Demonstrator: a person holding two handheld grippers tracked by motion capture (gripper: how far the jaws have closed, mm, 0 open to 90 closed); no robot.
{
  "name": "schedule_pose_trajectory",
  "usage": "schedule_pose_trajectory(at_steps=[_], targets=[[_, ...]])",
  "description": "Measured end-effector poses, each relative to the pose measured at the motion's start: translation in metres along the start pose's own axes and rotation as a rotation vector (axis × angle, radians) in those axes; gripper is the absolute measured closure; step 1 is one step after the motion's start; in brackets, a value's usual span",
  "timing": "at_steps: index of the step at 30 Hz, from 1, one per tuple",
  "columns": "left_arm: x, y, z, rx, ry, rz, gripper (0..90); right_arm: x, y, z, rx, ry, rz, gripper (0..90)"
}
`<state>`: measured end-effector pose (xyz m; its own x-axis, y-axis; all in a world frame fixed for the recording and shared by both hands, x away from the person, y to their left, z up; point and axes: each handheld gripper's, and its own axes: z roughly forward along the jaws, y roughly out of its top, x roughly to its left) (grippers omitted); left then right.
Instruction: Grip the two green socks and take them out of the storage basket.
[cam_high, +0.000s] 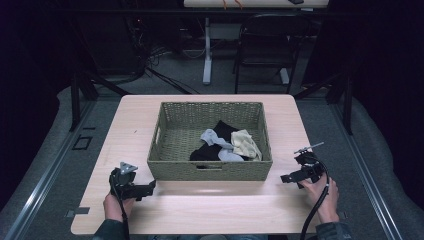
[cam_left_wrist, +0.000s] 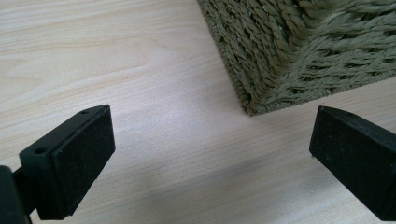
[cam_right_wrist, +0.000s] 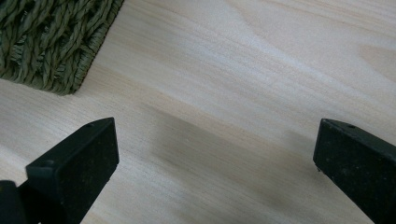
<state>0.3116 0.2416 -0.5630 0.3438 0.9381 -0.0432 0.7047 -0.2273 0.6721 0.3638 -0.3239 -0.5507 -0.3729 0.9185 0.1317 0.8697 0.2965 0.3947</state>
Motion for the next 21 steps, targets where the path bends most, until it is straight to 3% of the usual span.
schedule_pose_trajectory(at_steps=[12, 21], targets=[[-0.0015, -0.0006, -0.0005, -0.003, 0.006, -0.002, 0.1, 0.0005, 0.0001, -0.0017, -0.002, 0.017, 0.003, 0.0], [0.0011, 0.0022, 0.0024, -0.004, 0.003, 0.001, 0.0, -0.0012, 0.0031, -0.0055, -0.003, 0.002, 0.003, 0.0]])
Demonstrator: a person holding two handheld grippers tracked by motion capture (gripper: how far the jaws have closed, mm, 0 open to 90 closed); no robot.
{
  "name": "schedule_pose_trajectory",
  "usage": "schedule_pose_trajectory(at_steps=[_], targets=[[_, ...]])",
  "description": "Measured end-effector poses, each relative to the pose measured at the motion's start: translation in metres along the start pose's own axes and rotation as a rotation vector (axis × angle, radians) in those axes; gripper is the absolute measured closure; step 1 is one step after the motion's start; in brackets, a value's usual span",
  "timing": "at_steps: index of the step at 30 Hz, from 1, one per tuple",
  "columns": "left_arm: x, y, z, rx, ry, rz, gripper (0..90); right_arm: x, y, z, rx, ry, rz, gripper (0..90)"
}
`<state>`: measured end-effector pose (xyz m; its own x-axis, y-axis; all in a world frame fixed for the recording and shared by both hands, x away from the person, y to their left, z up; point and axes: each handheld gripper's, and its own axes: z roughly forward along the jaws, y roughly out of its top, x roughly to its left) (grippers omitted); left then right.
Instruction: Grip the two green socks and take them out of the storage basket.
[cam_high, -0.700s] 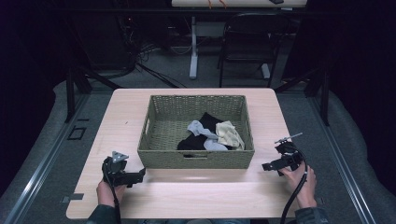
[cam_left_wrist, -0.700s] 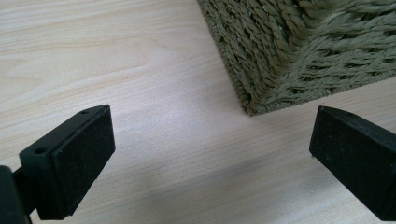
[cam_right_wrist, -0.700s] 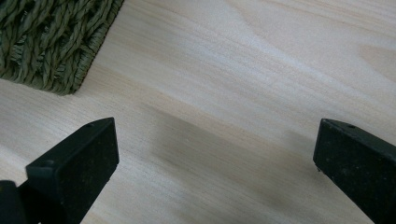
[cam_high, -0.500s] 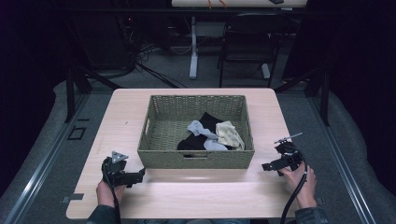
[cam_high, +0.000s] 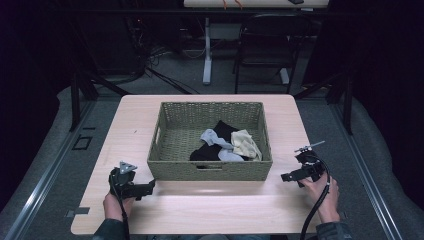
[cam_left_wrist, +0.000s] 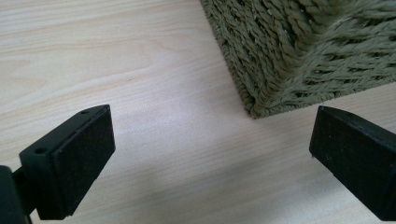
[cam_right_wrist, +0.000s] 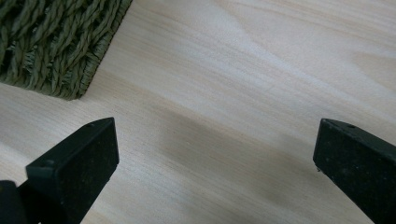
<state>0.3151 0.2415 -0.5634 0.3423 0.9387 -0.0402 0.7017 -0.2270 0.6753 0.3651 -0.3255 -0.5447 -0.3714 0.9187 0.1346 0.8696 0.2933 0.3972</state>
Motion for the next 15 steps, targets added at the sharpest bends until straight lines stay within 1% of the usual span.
schedule_pose_trajectory(at_steps=[1, 2, 5, 6, 8, 9, 11, 12, 13, 14, 15], targets=[[0.0, 0.001, 0.001, 0.005, -0.003, 0.002, 0.1, 0.0, 0.0, -0.001, -0.012, 0.004, 0.014, 0.0], [0.0, 0.001, 0.002, 0.005, -0.004, 0.005, 0.1, -0.001, 0.001, -0.002, 0.003, -0.002, 0.009, 0.0], [-0.001, 0.001, 0.001, 0.002, -0.007, 0.002, 0.1, -0.002, 0.002, -0.004, -0.002, 0.0, 0.012, 0.0], [0.0, 0.0, 0.0, -0.001, -0.006, 0.0, 0.1, -0.001, 0.005, -0.007, 0.004, -0.007, 0.014, 0.0], [0.001, -0.001, -0.002, -0.002, -0.006, -0.001, 0.0, 0.0, 0.009, -0.011, 0.016, 0.007, 0.012, 0.0], [0.001, -0.002, -0.003, -0.006, -0.004, -0.005, 0.0, 0.0, 0.01, -0.012, 0.011, 0.026, 0.023, 0.0], [0.001, -0.002, -0.004, -0.009, -0.003, -0.009, 0.1, 0.001, 0.013, -0.015, 0.009, 0.033, 0.019, 0.0], [0.001, -0.002, -0.004, -0.008, -0.004, -0.008, 0.1, 0.002, 0.013, -0.015, -0.009, 0.036, 0.033, 0.0], [0.001, -0.003, -0.004, -0.006, -0.005, -0.005, 0.1, 0.001, 0.014, -0.018, 0.005, 0.043, 0.02, 0.0], [0.001, -0.003, -0.005, -0.008, -0.004, -0.011, 0.0, 0.001, 0.016, -0.02, 0.001, 0.061, 0.018, 0.0], [0.001, -0.004, -0.005, -0.007, -0.001, -0.011, 0.1, 0.002, 0.017, -0.022, 0.002, 0.066, 0.013, 0.0]])
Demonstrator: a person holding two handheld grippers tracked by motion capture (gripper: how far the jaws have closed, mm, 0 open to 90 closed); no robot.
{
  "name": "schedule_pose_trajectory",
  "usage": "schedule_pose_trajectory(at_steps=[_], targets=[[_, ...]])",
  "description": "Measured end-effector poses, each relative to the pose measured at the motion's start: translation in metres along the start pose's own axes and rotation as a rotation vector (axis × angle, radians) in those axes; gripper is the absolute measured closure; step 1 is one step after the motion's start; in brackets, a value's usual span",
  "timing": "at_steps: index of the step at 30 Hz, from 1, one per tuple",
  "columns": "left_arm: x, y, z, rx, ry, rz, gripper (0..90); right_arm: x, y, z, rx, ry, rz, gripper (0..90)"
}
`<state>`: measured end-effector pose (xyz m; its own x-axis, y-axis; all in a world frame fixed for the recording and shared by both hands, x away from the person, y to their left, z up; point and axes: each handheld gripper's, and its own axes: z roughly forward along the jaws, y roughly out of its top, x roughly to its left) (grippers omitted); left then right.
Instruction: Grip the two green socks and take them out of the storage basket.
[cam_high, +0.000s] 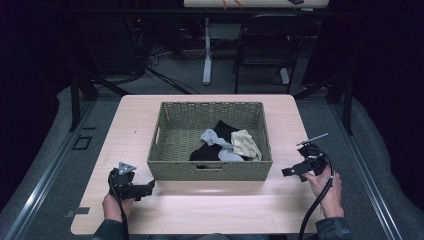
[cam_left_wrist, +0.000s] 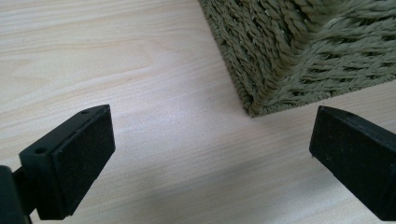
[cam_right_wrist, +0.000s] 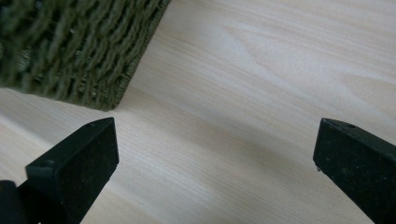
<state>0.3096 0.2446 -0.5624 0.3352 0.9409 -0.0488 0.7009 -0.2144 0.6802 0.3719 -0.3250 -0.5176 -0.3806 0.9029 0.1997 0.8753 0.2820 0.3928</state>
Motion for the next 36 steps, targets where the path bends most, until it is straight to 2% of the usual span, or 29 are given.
schedule_pose_trajectory(at_steps=[6, 13, 14, 17, 22, 25, 31, 32, 34, 36], targets=[[0.001, -0.003, -0.004, -0.001, 0.005, -0.008, 0.0, 0.005, 0.011, -0.014, -0.027, 0.018, -0.017, 0.0], [0.003, -0.006, -0.004, 0.001, 0.016, -0.022, 0.0, 0.011, 0.027, -0.025, -0.015, 0.029, -0.058, 0.0], [0.003, -0.006, -0.005, 0.003, 0.014, -0.021, 0.1, 0.014, 0.033, -0.029, -0.007, 0.017, -0.076, 0.0], [0.003, -0.006, -0.005, 0.003, 0.014, -0.019, 0.1, 0.015, 0.037, -0.033, -0.014, 0.015, -0.081, 0.0], [0.003, -0.006, -0.005, 0.0, 0.014, -0.018, 0.0, 0.022, 0.051, -0.051, -0.023, -0.009, -0.109, 0.0], [0.002, -0.006, -0.005, 0.001, 0.013, -0.017, 0.1, 0.026, 0.057, -0.056, -0.028, -0.007, -0.116, 0.0], [0.003, -0.006, -0.005, 0.003, 0.013, -0.018, 0.1, 0.038, 0.075, -0.074, -0.055, -0.008, -0.164, 1.0], [0.002, -0.006, -0.005, 0.003, 0.013, -0.018, 0.1, 0.044, 0.083, -0.079, -0.059, -0.011, -0.181, 1.2], [0.002, -0.006, -0.005, 0.001, 0.011, -0.016, 0.1, 0.047, 0.087, -0.081, -0.062, -0.005, -0.184, 1.4], [0.002, -0.006, -0.005, 0.0, 0.012, -0.016, 0.1, 0.058, 0.101, -0.087, -0.06, -0.009, -0.223, 2.1]])
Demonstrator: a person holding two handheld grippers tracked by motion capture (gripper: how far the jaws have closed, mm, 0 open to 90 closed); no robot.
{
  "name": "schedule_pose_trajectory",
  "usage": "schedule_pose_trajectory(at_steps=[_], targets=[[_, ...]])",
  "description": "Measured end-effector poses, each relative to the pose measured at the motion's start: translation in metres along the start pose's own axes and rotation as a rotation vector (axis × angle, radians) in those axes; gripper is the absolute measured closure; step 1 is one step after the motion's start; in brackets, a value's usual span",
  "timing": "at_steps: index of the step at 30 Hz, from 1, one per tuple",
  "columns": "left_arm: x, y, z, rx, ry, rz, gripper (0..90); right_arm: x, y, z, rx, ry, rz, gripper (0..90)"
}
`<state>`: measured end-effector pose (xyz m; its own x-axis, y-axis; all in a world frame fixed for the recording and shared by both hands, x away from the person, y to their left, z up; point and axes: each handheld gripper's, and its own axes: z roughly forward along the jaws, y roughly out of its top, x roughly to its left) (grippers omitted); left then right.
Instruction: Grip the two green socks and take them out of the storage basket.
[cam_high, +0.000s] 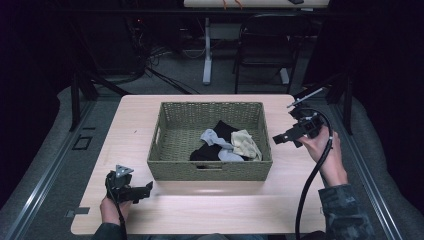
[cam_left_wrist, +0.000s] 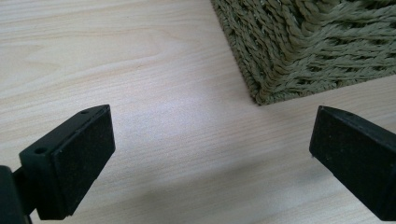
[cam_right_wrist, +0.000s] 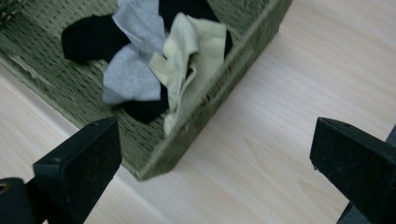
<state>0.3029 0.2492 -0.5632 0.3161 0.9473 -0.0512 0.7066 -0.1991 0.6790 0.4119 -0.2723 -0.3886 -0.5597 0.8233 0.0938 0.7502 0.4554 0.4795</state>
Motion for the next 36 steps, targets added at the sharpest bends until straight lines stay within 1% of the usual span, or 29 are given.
schedule_pose_trajectory(at_steps=[1, 2, 3, 4, 5, 6, 7, 8, 10, 11, 12, 13, 14, 15, 16, 18, 19, 21, 22, 24, 25, 26, 27, 29, 32, 33, 34, 35, 36], targets=[[0.0, 0.0, 0.0, 0.0, 0.0, 0.0, 0.1, 0.0, 0.0, 0.0, 0.0, 0.0, 0.0, 2.1], [0.0, 0.0, 0.0, -0.001, 0.001, -0.001, 0.0, 0.005, 0.009, -0.001, -0.008, 0.009, -0.011, 2.7], [0.0, 0.0, 0.0, -0.001, 0.001, -0.001, 0.0, 0.005, 0.009, -0.001, -0.008, 0.009, -0.011, 2.7], [0.0, 0.0, 0.0, 0.0, 0.001, -0.002, 0.1, 0.009, 0.019, 0.0, -0.007, 0.025, -0.026, 3.9], [0.0, 0.0, 0.0, -0.001, 0.001, -0.001, 0.1, 0.011, 0.023, 0.001, -0.002, 0.03, -0.038, 4.6], [0.0, 0.0, 0.0, -0.001, 0.001, -0.001, 0.1, 0.011, 0.023, 0.001, -0.002, 0.03, -0.038, 4.6], [0.0, 0.0, 0.0, 0.0, -0.001, 0.0, 0.1, 0.015, 0.033, 0.005, 0.015, 0.038, -0.055, 5.6], [0.0, 0.0, 0.0, 0.0, -0.001, 0.0, 0.1, 0.015, 0.033, 0.005, 0.015, 0.038, -0.055, 5.6], [0.0, 0.0, 0.0, -0.001, 0.0, 0.0, 0.0, 0.021, 0.045, 0.012, 0.028, 0.049, -0.07, 8.4], [0.0, 0.0, 0.0, -0.001, 0.0, 0.0, 0.0, 0.021, 0.045, 0.012, 0.028, 0.049, -0.07, 8.4], [0.0, 0.0, 0.0, -0.001, -0.001, 0.001, 0.0, 0.023, 0.053, 0.017, 0.034, 0.07, -0.071, 11.2], [0.0, 0.0, 0.0, -0.001, -0.001, 0.001, 0.0, 0.023, 0.053, 0.017, 0.034, 0.07, -0.071, 11.2], [0.0, 0.0, 0.0, -0.001, -0.001, 0.001, 0.0, 0.026, 0.059, 0.023, 0.042, 0.068, -0.074, 13.5], [0.0, 0.0, 0.0, -0.001, -0.001, 0.001, 0.0, 0.026, 0.059, 0.023, 0.042, 0.068, -0.074, 13.5], [0.0, 0.0, 0.0, -0.001, -0.001, 0.001, 0.1, 0.028, 0.065, 0.03, 0.057, 0.066, -0.08, 17.7], [0.0, 0.0, 0.0, -0.002, -0.001, 0.001, 0.1, 0.031, 0.07, 0.037, 0.072, 0.062, -0.088, 20.8], [0.0, 0.0, 0.0, -0.002, -0.001, 0.002, 0.1, 0.031, 0.07, 0.037, 0.072, 0.062, -0.088, 20.8], [0.0, 0.0, 0.0, 0.005, -0.004, 0.004, 0.0, 0.033, 0.076, 0.045, 0.092, 0.064, -0.091, 25.9], [0.0, 0.0, 0.0, 0.003, -0.004, 0.004, 0.1, 0.036, 0.08, 0.054, 0.109, 0.051, -0.09, 28.0], [0.0, 0.0, 0.0, 0.002, -0.003, 0.004, 0.1, 0.037, 0.083, 0.064, 0.128, 0.04, -0.087, 31.1], [0.0, 0.0, 0.0, 0.002, -0.003, 0.004, 0.1, 0.037, 0.083, 0.064, 0.128, 0.04, -0.087, 31.1], [0.0, 0.0, 0.0, 0.002, -0.003, 0.005, 0.0, 0.038, 0.087, 0.075, 0.151, 0.025, -0.085, 35.5], [0.0, 0.0, 0.0, 0.002, -0.003, 0.005, 0.0, 0.038, 0.087, 0.075, 0.151, 0.025, -0.085, 35.5], [0.0, 0.0, -0.001, -0.001, -0.002, 0.003, 0.1, 0.039, 0.089, 0.084, 0.161, 0.013, -0.084, 41.0], [0.0, 0.0, 0.0, -0.003, -0.003, 0.002, 0.1, 0.037, 0.091, 0.097, 0.192, 0.006, -0.074, 44.6], [0.0, 0.0, 0.0, -0.004, -0.003, 0.002, 0.0, 0.036, 0.091, 0.103, 0.2, 0.002, -0.055, 46.9], [0.0, 0.0, 0.0, -0.004, -0.005, 0.001, 0.0, 0.035, 0.092, 0.106, 0.217, -0.002, -0.059, 48.4], [0.0, 0.0, 0.0, -0.004, -0.005, 0.001, 0.1, 0.035, 0.092, 0.106, 0.217, -0.002, -0.059, 48.4], [0.0, 0.001, 0.0, -0.001, -0.005, 0.003, 0.0, 0.034, 0.093, 0.111, 0.232, -0.011, -0.054, 50.6]])
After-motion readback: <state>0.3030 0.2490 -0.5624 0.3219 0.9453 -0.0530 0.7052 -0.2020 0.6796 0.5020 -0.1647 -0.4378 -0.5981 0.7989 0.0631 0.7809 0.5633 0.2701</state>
